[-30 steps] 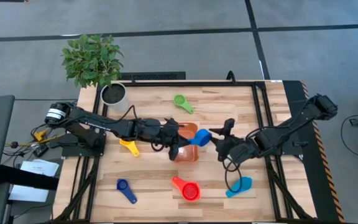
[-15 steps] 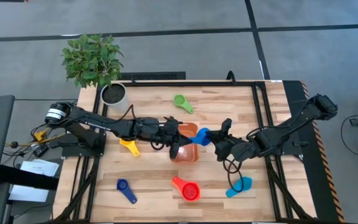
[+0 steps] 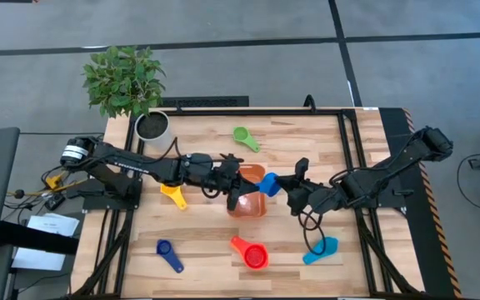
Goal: Nest measuring cups in basket
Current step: Stack the blue measuring cup on top of the red measuring cup
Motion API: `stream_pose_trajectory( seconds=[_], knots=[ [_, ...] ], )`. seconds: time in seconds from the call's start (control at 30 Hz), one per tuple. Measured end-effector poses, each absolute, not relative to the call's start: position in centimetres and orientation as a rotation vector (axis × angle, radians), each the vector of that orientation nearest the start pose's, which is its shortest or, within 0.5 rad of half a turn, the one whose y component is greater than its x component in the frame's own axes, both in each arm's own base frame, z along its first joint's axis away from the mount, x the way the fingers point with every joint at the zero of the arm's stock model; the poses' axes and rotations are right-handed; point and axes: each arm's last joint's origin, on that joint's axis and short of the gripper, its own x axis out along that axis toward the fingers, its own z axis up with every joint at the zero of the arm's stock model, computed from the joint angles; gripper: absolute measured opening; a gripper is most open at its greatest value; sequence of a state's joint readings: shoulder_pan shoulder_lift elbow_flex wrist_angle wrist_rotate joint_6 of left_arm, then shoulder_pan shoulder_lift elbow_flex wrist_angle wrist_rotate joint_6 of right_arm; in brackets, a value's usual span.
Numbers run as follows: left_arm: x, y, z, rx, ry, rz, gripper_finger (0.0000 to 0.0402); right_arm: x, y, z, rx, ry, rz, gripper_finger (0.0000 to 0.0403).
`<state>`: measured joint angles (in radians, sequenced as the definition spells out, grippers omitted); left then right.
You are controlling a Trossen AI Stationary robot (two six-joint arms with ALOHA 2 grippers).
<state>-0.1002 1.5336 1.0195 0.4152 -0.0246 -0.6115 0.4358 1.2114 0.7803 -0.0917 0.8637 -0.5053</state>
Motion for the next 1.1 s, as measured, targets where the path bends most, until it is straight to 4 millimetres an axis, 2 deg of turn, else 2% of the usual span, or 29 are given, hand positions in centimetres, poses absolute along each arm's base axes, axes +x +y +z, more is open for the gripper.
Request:
stream_pose_trajectory(
  seconds=[0.23, 0.4, 0.47, 0.63, 0.83, 0.97, 1.1],
  knots=[
    [34.8, -3.4, 29.0, -0.602, 0.116, -0.047, 0.0000, 23.6, 8.6, 26.0, -0.790, 0.514, -0.315, 0.0051],
    [34.8, -3.4, 29.1, -0.561, 0.105, -0.047, 0.0003, 23.6, 8.6, 25.9, -0.773, 0.516, -0.309, 0.0012],
    [34.8, -3.3, 29.2, -0.548, 0.098, -0.039, 0.0011, 23.6, 8.6, 25.9, -0.756, 0.512, -0.313, 0.0011],
    [34.8, -3.3, 29.0, -0.479, 0.106, -0.013, 0.0048, 23.6, 8.6, 26.0, -0.651, 0.490, -0.347, 0.0006],
    [34.7, -3.3, 28.6, -0.359, 0.147, -0.010, 0.0112, 23.3, 8.4, 25.9, -0.520, 0.534, -0.365, 0.0005],
    [34.6, -3.2, 28.1, -0.327, 0.198, -0.004, 0.0152, 23.0, 8.3, 26.6, -0.344, 0.610, -0.339, 0.0005],
    [34.3, -3.2, 28.2, -0.284, 0.224, 0.000, 0.0172, 22.8, 8.6, 27.9, -0.152, 0.665, -0.263, 0.0004]
  ],
)
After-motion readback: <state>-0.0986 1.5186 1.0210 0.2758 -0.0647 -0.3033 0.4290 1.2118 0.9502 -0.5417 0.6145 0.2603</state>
